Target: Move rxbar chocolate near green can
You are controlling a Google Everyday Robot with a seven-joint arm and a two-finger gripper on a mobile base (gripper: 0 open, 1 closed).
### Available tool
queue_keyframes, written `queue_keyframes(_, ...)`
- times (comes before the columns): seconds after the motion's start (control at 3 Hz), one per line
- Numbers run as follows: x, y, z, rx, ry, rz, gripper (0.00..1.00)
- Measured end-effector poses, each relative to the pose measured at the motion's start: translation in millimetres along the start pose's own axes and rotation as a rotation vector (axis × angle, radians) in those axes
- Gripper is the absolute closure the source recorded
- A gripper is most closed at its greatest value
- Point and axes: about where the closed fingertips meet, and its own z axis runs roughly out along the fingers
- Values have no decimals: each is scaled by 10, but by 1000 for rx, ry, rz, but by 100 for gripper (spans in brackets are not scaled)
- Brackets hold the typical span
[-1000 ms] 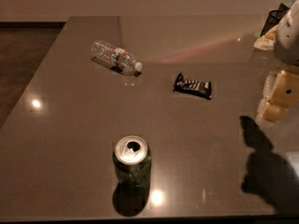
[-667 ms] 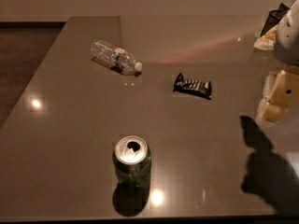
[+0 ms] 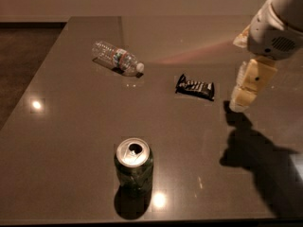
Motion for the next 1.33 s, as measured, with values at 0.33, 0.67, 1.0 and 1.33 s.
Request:
queue_keyframes(0.33, -132, -258, 254, -12, -33, 33, 0)
queue_keyframes(0.67, -204, -475, 493, -28, -60, 62, 0)
queue_keyframes(1.0, -233, -611, 756, -50, -77, 77, 0)
queue_keyframes(1.33, -265, -716, 1081, -83, -82, 79, 0)
